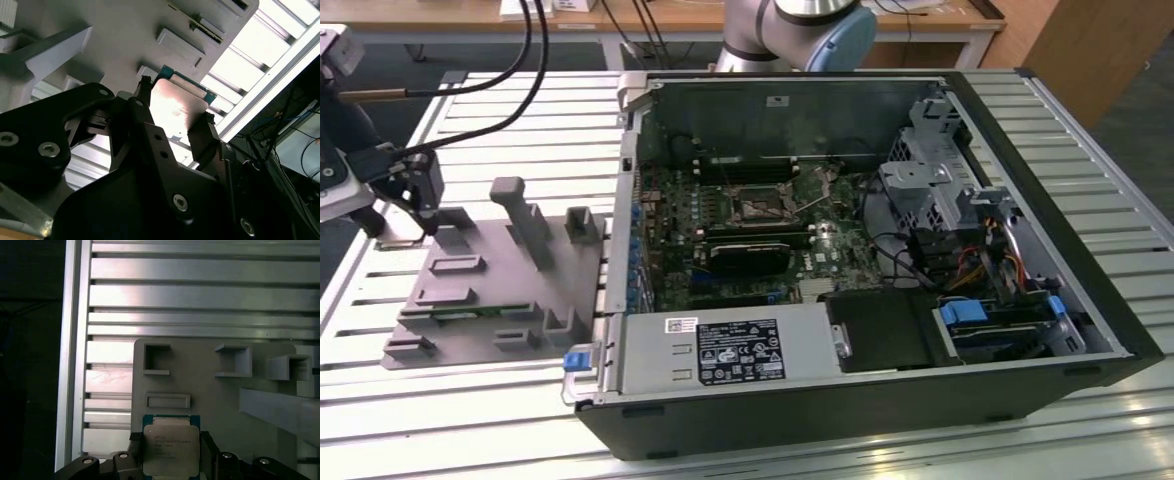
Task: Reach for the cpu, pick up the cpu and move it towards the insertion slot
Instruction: 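Pick up the cpu and move it towards the insertion slot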
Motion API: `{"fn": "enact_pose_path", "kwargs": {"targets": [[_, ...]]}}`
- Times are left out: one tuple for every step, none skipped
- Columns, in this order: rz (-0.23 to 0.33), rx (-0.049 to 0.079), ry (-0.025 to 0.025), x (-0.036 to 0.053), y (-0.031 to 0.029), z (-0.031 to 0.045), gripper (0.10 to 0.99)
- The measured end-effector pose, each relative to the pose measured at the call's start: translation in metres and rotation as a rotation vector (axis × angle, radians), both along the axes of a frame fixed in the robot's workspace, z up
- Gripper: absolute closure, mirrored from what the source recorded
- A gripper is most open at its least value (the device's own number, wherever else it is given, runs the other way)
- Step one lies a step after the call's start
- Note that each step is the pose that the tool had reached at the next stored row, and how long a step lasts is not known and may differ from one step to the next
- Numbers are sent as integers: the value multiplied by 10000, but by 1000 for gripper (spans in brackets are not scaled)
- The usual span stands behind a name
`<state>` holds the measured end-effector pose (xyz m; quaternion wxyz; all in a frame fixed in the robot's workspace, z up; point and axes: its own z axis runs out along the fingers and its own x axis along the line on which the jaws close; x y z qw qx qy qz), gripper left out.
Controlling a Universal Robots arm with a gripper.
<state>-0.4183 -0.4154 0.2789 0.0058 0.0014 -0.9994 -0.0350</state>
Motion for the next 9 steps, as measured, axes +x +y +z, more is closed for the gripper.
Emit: {"fn": "enact_pose_path", "kwargs": {"targets": [[0,-1,1,0,0,9,541],[0,0,1,0,0,19,541],[0,0,1,0,0,30,541],[0,0,0,0,0,40,541],[0,0,0,0,0,53,541],[0,0,0,0,0,64,541],[0,0,0,0,0,76,541],[0,0,0,0,0,85,541],[0,0,1,0,0,93,541]]}}
